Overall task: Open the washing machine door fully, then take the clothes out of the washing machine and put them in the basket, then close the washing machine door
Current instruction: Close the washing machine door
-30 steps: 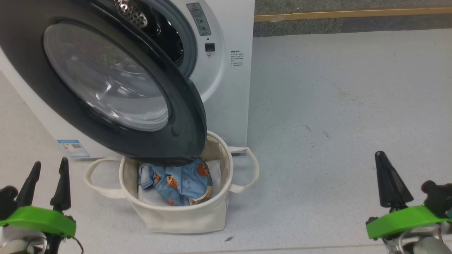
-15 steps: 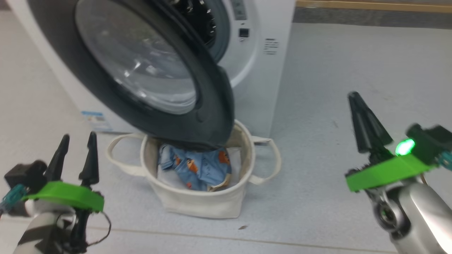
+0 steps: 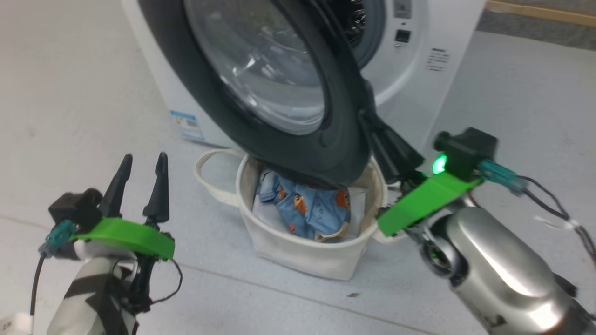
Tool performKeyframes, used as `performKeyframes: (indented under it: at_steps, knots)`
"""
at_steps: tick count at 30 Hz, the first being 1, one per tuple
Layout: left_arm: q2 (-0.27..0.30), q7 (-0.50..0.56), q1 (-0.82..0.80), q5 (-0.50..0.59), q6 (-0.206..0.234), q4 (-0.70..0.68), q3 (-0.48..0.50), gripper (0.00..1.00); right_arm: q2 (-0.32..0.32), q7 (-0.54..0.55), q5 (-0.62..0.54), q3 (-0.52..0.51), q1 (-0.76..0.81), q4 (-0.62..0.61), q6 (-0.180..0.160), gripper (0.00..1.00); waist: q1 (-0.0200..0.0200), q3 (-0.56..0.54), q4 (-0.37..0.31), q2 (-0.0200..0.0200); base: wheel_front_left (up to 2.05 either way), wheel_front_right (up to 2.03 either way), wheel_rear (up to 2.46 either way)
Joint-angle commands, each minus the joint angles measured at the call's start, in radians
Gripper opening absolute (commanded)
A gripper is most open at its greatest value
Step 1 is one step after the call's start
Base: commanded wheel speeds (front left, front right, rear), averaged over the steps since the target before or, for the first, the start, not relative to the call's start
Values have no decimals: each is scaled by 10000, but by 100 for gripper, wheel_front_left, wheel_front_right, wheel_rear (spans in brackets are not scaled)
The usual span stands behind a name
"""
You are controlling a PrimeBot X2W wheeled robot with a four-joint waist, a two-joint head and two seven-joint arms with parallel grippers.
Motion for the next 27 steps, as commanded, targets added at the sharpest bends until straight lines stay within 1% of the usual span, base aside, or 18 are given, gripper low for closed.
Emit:
performKeyframes:
  at_steps: [1,5,13,17,20,27]
  knots:
    - [169,-120,-579,101,-46,-265,357,100,211,24,101,175,-440,-89,52,0,0,231,224,0,0,0,0]
    - [-84,-120,-775,273,-99,-235,360,100,560,-130,400,667,-937,789,52,0,0,495,483,0,0,0,0]
    - [-373,-120,-907,515,-177,-198,525,100,1182,-682,899,855,-1395,2987,52,0,0,724,594,0,0,0,0]
    - [-463,-120,-918,615,-201,-226,613,100,1258,-859,1203,595,-1591,3915,52,0,0,833,551,0,0,0,0]
    - [-537,-120,-893,668,-214,-277,675,100,1178,-914,1336,370,-1781,4432,52,0,0,965,486,0,0,0,0]
    - [-701,-120,-925,833,-231,-357,732,100,945,-932,1203,-629,-2361,4803,52,0,0,1419,356,0,0,0,0]
